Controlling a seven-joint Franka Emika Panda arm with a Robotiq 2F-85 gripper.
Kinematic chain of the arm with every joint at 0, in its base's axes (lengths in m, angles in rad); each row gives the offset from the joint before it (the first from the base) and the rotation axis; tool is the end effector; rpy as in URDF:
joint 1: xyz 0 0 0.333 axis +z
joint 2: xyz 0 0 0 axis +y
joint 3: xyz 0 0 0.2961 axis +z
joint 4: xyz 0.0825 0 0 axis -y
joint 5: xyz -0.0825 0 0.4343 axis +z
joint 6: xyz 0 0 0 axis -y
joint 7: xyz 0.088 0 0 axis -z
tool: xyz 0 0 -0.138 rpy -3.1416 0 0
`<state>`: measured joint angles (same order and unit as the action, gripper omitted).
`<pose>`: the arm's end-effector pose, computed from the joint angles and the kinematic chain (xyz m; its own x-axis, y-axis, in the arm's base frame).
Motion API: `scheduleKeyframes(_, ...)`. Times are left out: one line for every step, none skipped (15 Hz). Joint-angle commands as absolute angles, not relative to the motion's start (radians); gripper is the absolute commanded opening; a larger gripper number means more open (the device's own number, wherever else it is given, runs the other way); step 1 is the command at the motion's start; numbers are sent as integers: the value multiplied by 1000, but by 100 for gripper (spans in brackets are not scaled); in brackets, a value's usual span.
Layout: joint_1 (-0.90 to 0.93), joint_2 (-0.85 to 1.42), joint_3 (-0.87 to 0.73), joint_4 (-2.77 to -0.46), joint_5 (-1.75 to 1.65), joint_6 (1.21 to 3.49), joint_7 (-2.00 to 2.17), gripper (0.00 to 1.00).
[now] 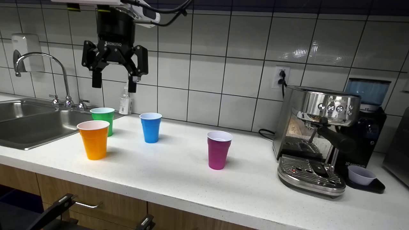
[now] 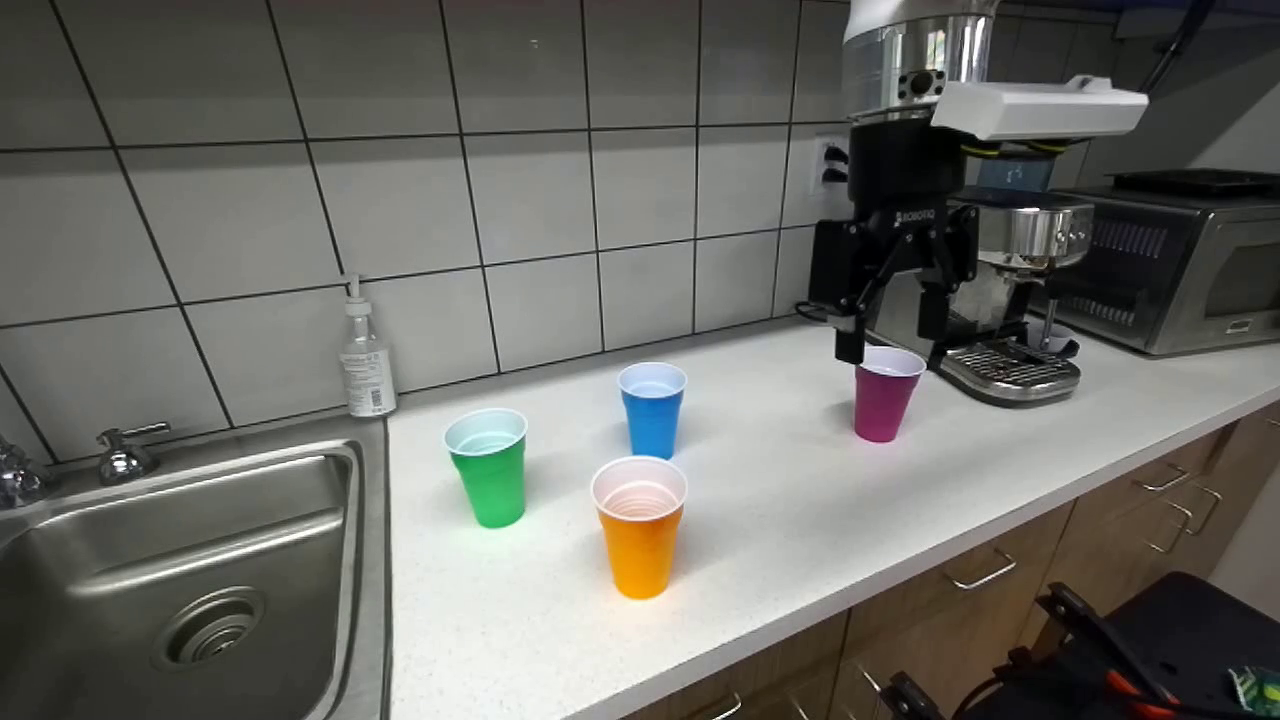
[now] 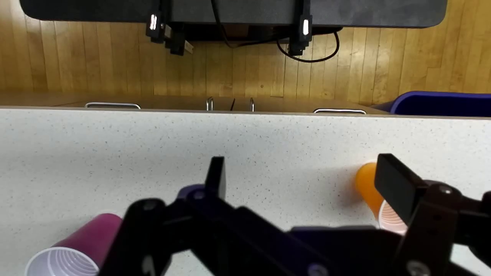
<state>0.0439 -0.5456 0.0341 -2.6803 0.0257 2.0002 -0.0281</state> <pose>0.3955 0.0310 0.3179 0.9871 0.0873 -0.1341 0.0870 -0.9962 -0.0078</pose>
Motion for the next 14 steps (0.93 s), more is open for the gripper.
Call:
scheduleKeyframes(46,-546,32,-2679,24,1999,-27,100)
scheduleKeyframes(46,-546,32,-2679,24,1999,-27,100)
scheduleKeyframes(46,-546,32,-2679,24,1999,-27,100)
scheduleKeyframes(46,-546,32,-2679,24,1999,-27,100)
scheduleKeyframes(46,-546,32,-2679,24,1999,-27,100)
scheduleKeyframes(43,-541,30,-2679,17,2008,-31,100)
scheduleKeyframes(39,-534,30,-2678,10,2017,-31,100)
scheduleKeyframes(36,-528,28,-2677,6,2027,-33,100)
scheduleKeyframes(31,-521,28,-2675,-1,2043,-29,100)
scheduleKeyframes(27,-513,26,-2673,-5,2057,-29,100)
scheduleKeyframes(21,-500,23,-2669,-11,2075,-28,100)
scheduleKeyframes(15,-488,21,-2667,-21,2095,-28,100)
scheduleKeyframes(7,-470,17,-2664,-31,2117,-26,100)
scheduleKeyframes(2,-455,13,-2662,-38,2137,-25,100)
